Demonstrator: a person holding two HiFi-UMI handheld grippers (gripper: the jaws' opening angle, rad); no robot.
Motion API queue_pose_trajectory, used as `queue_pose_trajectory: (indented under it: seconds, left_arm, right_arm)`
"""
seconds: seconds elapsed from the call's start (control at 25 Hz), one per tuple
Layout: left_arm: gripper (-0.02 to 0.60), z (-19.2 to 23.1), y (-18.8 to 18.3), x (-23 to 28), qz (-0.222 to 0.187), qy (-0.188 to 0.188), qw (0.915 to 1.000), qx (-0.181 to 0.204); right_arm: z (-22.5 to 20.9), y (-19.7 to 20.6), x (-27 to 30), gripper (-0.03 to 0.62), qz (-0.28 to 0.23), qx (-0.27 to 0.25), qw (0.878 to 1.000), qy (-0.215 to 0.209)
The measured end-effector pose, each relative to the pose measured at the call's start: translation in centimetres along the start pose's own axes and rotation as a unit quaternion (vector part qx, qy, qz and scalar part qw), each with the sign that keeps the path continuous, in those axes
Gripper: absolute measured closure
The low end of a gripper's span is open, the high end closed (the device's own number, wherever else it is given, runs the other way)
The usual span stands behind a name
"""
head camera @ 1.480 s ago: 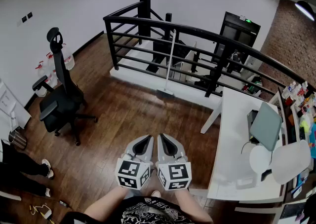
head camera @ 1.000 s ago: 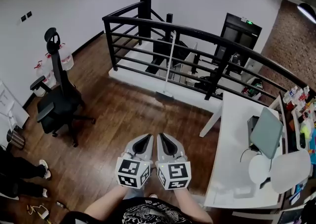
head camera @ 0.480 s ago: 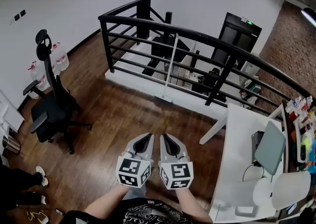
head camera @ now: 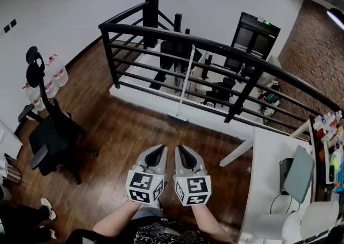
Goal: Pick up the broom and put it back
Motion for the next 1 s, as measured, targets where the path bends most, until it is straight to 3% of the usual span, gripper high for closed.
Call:
queue_pose_trajectory:
  seconds: [0.24,0.64,1.0]
  left_arm:
    - [0.578,4.0,-0.8,3.7,-0.001,0.015,0.9999,0.001]
    - [0.577,6.7,-0.9,8.4,0.001,0.024,0.9996,-0.012]
    - [0.578,8.3,-0.8,16.5,-0.005,0.017,0.9998,-0.003]
  right_arm:
    - [-0.6,-0.1,5.2,0.589,0.000,-0.006,1.000,0.015]
    - [-2.7,0.1,9.9,0.589,0.005,-0.003,1.000,0.023]
    - [-8.5,0.4,15.9,0.589,-0.002,-0.003,1.000,0.013]
Point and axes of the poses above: the fingertips, and each gripper's own axes: x forward along the fingers, z to its left, y out of its underside, the point moved 7 cm from there along -x, backward along the fingers, and after that the axes turned 9 degrees about -z, right-handed, at the moved point
